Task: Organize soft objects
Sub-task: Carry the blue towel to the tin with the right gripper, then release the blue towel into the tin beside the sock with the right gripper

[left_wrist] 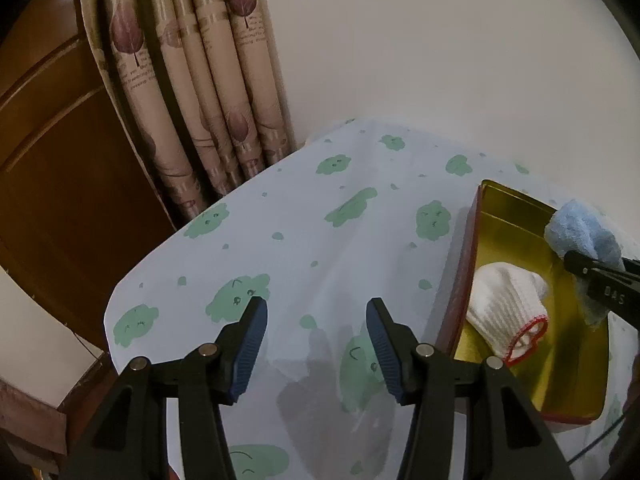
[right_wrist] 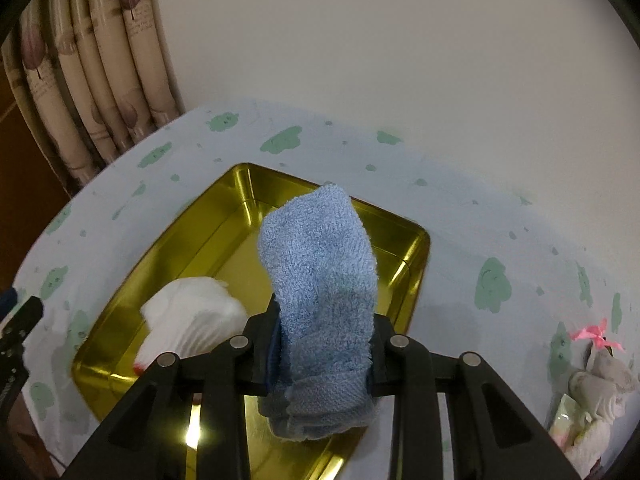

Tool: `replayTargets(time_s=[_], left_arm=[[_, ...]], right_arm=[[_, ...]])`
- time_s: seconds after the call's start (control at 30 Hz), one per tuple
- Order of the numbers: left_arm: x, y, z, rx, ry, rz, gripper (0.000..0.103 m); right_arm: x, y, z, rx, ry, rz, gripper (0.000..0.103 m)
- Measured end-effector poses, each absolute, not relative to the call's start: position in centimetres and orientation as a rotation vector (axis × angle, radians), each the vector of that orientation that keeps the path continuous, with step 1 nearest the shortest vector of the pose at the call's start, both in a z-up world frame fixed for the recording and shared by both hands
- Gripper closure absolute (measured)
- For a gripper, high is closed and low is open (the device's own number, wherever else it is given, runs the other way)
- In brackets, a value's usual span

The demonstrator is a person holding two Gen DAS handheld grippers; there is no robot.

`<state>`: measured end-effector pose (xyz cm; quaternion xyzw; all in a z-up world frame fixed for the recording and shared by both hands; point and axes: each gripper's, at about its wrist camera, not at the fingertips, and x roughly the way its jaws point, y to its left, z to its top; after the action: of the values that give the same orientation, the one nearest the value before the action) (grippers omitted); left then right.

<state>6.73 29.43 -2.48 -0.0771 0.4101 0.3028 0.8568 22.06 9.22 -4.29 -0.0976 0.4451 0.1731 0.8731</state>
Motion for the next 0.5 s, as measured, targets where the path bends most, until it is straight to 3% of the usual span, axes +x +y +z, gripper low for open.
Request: replayTargets(time_s=[0.23, 0.33, 0.47, 0.5], left_arm=[[6.6, 29.9, -2.6, -0.19, 0.863, 0.646, 0.05], [6.7, 29.9, -2.7, -0.186, 0.868, 0.644, 0.05], [6.8, 30.0, -2.7, -0.188, 0.869, 0.642, 0.05], [6.7, 30.0, -2.6, -0.189, 0.869, 0.643, 0.05]], right_arm=[[23.0, 9.8, -5.4, -0.201, 0.954, 0.35, 0.068], [23.0, 9.8, -5.6, -0.192, 0.961, 0.353, 0.061], [22.6, 9.9, -5.2, -0.202, 0.94, 0.353, 0.038], [22.5, 9.9, -5.1, -0.205, 0.935, 0.353, 0.037]])
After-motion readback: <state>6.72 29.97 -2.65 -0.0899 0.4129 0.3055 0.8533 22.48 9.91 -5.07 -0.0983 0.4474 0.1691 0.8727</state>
